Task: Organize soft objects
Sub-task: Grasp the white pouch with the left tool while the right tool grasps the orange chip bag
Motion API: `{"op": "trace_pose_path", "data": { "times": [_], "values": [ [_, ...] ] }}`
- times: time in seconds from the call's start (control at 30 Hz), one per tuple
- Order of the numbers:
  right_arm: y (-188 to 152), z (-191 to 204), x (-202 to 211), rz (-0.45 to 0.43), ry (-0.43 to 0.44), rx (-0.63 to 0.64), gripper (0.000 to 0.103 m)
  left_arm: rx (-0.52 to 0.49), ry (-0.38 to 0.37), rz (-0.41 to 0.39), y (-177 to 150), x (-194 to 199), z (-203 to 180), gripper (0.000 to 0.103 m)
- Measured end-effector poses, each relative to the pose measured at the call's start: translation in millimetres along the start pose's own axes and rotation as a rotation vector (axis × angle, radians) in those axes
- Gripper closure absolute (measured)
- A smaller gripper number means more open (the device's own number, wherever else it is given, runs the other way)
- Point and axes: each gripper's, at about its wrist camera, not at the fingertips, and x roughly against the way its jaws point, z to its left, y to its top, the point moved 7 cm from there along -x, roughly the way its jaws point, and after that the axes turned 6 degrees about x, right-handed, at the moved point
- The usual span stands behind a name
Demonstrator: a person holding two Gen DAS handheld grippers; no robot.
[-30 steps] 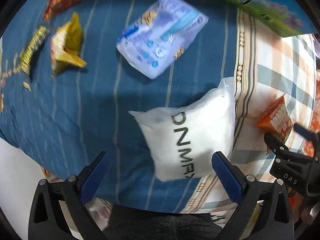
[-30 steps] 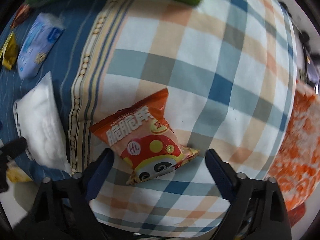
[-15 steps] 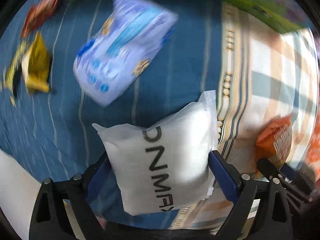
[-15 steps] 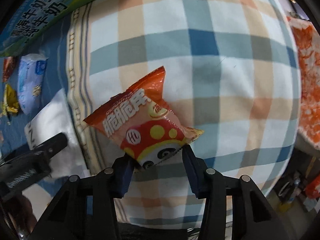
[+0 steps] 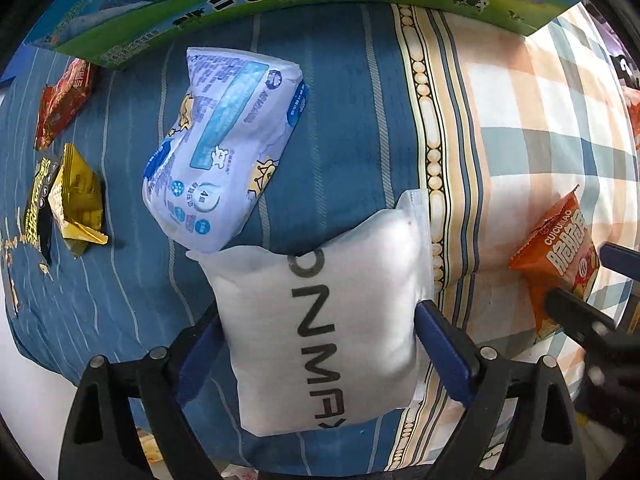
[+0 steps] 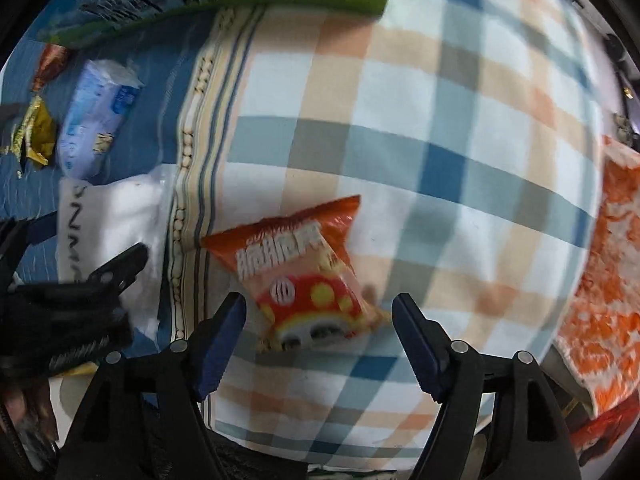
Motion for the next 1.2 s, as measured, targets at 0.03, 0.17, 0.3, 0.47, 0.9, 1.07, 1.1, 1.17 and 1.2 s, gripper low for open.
{"op": "trace_pose_path", "data": {
  "times": [0.03, 0.17, 0.3, 0.47, 0.9, 1.07, 1.1, 1.17, 1.2],
  "values": [
    [4, -1, -5, 0.021, 0.003, -0.01, 0.026, 0.001, -0.001, -0.002, 0, -2, 3, 0.009],
    [2, -26, -15, 0.054, 0.086, -0.2, 0.056, 0.013, -0.005, -0.01, -13, 3, 13, 0.008],
    [-6, -48, -10, 0.021, 0.13, -0.32, 0.055, 0.037, -0.019, -0.024, -18, 0, 19, 0.005],
    [-22, -42, 3, 0.003, 0.148, -0.361, 0.038, 0.064, -0.04, -0.044, -14, -10, 22, 0.007],
    [-22, -28, 18, -0.012, 0.067, -0.347, 0.056, -0.002, -0.035, -0.137, -25, 2, 32, 0.026],
    [-28, 1, 19, -0.039, 0.056, -0.362, 0.056, -0.004, -0.053, -0.14, -35, -4, 46, 0.011],
    [-31, 2, 24, -0.045, 0.053, -0.363, 0.056, 0.008, -0.064, -0.136, -36, -9, 50, 0.008],
    [-34, 15, 26, -0.048, 0.045, -0.369, 0.056, 0.005, -0.081, -0.102, -38, -24, 55, 0.007],
    [-37, 16, 29, -0.05, 0.039, -0.374, 0.056, 0.0, -0.1, -0.078, -39, -33, 56, 0.008]
  ]
}}
